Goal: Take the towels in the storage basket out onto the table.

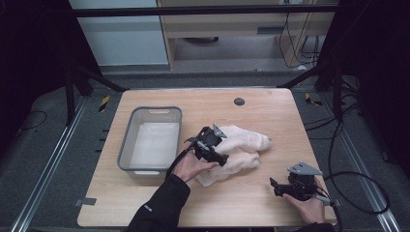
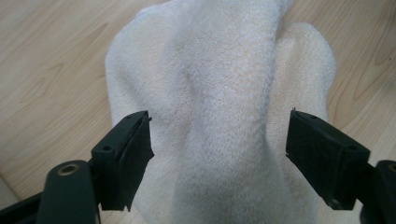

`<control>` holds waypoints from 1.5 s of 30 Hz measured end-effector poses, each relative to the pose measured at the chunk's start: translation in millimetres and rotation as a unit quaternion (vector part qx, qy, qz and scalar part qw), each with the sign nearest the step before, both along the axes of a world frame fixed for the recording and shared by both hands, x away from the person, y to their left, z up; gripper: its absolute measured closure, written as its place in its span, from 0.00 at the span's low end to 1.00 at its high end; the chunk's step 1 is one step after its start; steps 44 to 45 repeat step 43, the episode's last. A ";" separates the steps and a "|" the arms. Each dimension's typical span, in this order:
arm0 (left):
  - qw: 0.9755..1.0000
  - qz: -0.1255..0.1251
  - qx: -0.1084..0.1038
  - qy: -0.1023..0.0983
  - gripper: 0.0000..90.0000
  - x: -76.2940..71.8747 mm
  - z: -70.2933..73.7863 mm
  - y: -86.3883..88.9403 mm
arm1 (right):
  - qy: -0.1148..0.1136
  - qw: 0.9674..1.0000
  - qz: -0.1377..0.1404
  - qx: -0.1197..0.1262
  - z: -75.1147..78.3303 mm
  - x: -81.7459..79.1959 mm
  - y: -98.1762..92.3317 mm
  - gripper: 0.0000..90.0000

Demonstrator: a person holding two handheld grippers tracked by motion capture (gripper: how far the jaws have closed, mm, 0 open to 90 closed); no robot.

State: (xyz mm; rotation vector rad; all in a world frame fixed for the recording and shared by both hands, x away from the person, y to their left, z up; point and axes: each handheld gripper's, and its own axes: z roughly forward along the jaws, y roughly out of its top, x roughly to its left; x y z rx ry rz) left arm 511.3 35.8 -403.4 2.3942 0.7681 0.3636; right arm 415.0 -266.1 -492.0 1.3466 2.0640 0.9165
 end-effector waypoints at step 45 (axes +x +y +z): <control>0.988 0.064 -0.117 -0.073 0.29 -65.5 5.5 124.2 | 0.006 1.000 0.000 -0.004 -0.3 -3.3 1.9 0.06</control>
